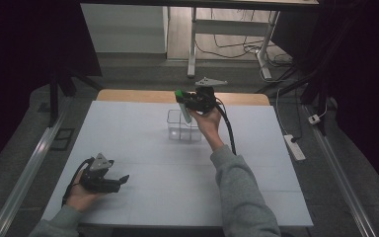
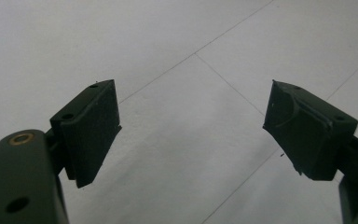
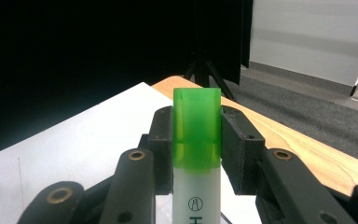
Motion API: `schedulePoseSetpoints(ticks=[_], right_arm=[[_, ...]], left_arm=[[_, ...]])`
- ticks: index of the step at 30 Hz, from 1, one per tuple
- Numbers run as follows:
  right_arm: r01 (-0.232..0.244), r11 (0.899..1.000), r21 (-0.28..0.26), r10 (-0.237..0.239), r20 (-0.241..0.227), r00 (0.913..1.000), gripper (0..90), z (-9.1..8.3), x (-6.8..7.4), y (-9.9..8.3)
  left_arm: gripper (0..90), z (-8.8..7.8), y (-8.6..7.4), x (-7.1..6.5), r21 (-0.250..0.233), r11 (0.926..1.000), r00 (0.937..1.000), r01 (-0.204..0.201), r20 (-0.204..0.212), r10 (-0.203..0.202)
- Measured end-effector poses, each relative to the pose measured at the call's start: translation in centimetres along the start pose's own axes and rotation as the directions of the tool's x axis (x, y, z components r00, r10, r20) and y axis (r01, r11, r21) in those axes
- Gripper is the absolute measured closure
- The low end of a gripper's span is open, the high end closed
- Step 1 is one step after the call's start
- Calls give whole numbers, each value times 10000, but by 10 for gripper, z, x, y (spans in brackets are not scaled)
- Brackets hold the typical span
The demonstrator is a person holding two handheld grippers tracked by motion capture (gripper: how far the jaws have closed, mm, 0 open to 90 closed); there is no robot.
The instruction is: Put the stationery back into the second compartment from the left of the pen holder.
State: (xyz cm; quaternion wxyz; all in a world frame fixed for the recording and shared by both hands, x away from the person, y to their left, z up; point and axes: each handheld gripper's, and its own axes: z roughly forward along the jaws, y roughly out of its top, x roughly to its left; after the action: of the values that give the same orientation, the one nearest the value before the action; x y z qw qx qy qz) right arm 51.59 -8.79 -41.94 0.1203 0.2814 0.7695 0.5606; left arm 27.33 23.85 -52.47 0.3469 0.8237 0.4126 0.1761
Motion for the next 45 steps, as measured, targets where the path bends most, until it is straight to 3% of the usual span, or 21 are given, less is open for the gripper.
schedulePoseSetpoints(ticks=[9, 26, 34, 45], right_arm=[[-144, 9999, 90, 143, 81, 9999, 551, -7, -4, -4], [-136, 9962, 856, 149, -142, 9998, 545, -30, -9, -17], [-26, 9919, 1266, 5, 171, 9999, 532, -57, -11, -30], [-137, 9811, 1929, -20, 808, 9967, 509, -110, -12, -63]], left_arm=[[178, 1, 0, 0, 41, 10000, 10000, -33, 18, 33], [176, 2, 0, -1, 103, 9999, 9999, -119, 31, 119], [176, 1, 0, -1, 78, 10000, 10000, -53, 3, 53], [176, 1, 1, -2, 35, 10000, 10000, -48, 57, 48]])
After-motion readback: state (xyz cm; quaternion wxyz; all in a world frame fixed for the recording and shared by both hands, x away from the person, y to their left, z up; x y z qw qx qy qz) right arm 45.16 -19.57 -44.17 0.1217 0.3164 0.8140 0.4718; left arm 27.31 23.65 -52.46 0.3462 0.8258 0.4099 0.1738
